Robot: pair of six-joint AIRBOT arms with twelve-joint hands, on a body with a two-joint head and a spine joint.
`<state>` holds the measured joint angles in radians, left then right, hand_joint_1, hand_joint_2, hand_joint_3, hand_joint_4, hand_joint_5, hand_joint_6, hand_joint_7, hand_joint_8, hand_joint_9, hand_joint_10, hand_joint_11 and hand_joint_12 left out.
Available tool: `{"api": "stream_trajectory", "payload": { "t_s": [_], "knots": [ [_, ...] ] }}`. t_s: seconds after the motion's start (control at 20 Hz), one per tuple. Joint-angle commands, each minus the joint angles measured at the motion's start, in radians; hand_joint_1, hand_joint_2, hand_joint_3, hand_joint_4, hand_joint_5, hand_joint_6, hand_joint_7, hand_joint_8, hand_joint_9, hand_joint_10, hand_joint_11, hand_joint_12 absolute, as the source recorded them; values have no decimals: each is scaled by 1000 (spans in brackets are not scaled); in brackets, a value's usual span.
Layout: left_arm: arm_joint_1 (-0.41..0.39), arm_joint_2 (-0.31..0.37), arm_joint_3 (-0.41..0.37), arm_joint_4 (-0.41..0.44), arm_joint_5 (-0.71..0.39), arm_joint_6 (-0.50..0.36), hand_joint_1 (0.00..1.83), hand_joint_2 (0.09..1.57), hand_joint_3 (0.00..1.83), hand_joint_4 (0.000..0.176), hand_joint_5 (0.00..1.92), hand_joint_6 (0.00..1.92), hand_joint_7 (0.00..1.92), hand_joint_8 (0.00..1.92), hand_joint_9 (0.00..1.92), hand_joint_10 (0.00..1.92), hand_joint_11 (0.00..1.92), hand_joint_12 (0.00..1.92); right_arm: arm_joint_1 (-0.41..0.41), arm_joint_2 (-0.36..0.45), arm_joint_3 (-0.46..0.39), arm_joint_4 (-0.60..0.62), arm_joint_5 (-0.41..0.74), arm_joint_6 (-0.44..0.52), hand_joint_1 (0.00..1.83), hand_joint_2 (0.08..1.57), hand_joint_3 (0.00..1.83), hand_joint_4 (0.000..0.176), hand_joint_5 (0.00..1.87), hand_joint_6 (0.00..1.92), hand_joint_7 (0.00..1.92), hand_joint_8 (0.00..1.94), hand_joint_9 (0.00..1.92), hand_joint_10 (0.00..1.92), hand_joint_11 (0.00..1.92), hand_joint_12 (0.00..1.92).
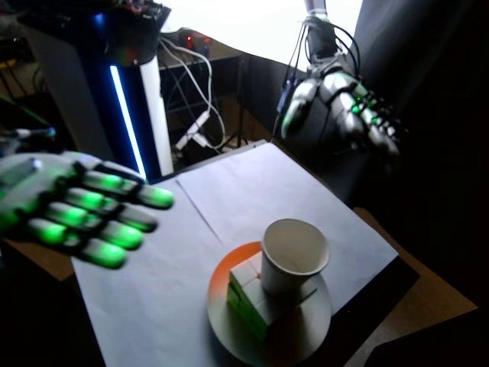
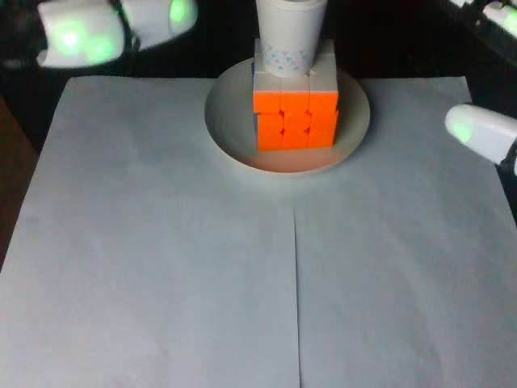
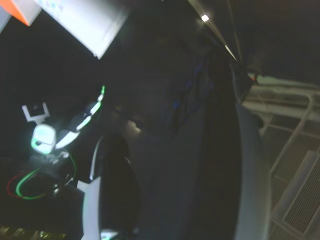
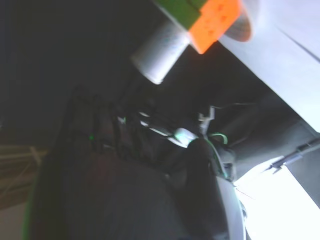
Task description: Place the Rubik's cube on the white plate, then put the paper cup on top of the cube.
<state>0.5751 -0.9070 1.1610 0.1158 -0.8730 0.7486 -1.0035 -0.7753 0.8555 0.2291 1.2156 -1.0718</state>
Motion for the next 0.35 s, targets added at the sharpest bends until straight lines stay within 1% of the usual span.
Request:
{"api": "stream_trajectory", "payload": {
  "t_s": [0.0,0.05,0.1,0.15,0.2,0.25,0.3],
  "knots": [
    [5,17,-11,-41,-163,21,342,1227,8,119,0,0,0,0,0,0,0,0,7,10,-4,-7,147,2,11,1356,11,39,0,0,0,0,0,0,0,0],
    [25,38,-33,-59,-190,47,331,1237,9,109,0,0,0,0,0,0,0,0,7,22,-8,-7,162,2,0,1352,7,64,0,0,0,0,0,0,0,0],
    [39,53,-47,-70,-209,63,285,1233,7,101,0,0,0,0,0,0,0,0,7,29,-12,-7,169,2,35,1371,13,50,0,0,0,0,0,0,0,0],
    [65,79,-71,-89,-240,88,323,1240,6,119,0,0,0,0,0,0,0,0,7,40,-17,-7,181,2,129,1347,0,43,0,0,0,0,0,0,0,0],
    [87,98,-88,-103,-266,106,333,1257,12,112,0,0,0,0,0,0,0,0,7,49,-21,-7,191,2,137,1332,0,78,0,0,0,0,0,0,0,0],
    [109,116,-103,-119,-295,123,344,1266,12,128,0,0,0,0,0,0,0,0,7,57,-25,-7,200,2,130,1324,0,130,0,0,0,0,0,0,0,0],
    [125,128,-112,-128,-312,130,344,1266,12,128,0,0,0,0,0,0,0,0,7,59,-26,-7,205,2,130,1324,0,130,0,0,0,0,0,0,0,0]
  ]
}}
